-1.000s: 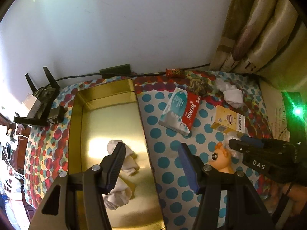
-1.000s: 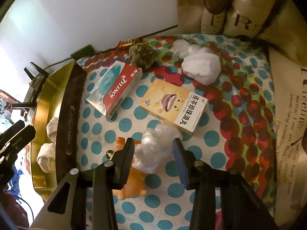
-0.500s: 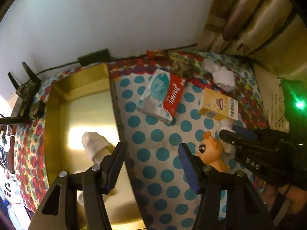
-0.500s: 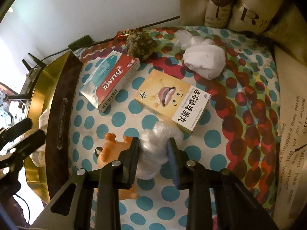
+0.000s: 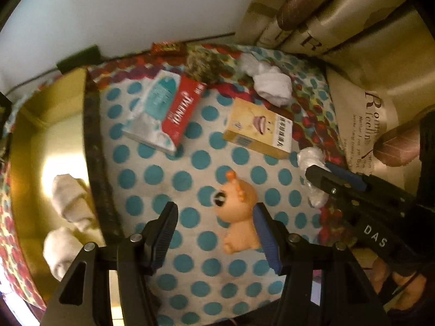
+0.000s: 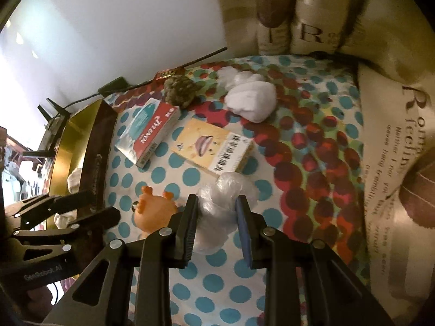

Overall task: Organize objects
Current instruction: 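Grasp the clear plastic bag with the right gripper while the left gripper moves to the orange toy, then grasp the orange rubber toy with the left gripper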

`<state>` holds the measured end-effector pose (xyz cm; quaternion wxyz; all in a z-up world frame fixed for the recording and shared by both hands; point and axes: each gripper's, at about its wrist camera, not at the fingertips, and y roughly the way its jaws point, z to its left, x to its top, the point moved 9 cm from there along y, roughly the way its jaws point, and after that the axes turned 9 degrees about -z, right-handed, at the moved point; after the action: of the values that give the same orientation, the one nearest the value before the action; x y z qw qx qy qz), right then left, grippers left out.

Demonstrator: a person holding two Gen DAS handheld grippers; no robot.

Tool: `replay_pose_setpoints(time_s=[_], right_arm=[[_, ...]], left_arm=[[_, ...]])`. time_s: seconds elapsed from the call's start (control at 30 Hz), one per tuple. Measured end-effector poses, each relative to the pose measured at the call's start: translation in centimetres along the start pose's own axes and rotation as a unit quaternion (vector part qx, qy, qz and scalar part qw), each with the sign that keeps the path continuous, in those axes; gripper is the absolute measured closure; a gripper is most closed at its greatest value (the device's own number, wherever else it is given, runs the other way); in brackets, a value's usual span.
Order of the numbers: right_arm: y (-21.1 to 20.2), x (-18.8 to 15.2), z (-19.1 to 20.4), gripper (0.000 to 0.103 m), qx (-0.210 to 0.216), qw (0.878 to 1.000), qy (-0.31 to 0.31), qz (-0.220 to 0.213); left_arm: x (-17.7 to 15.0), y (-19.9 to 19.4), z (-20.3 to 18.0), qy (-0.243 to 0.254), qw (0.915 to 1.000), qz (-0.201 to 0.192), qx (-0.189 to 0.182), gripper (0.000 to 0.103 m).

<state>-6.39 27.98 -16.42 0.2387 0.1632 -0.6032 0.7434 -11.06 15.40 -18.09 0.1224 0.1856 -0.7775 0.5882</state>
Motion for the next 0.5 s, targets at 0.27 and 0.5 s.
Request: replay_pose_setpoints(time_s=[0.27, 0.5], right_arm=[[-0.2, -0.8, -1.8, 0.077, 0.004, 1.0, 0.01, 0.005], [-0.1, -1.0, -2.7, 0.077, 0.014, 1.0, 0.009, 0.01]], left_arm=[[-0.8, 2.5, -1.8, -0.022, 0.9987, 0.045, -0.003, 0.044], [-1.1, 4.0, -1.9, -0.04, 0.9968, 0.065, 0.023, 0.044]])
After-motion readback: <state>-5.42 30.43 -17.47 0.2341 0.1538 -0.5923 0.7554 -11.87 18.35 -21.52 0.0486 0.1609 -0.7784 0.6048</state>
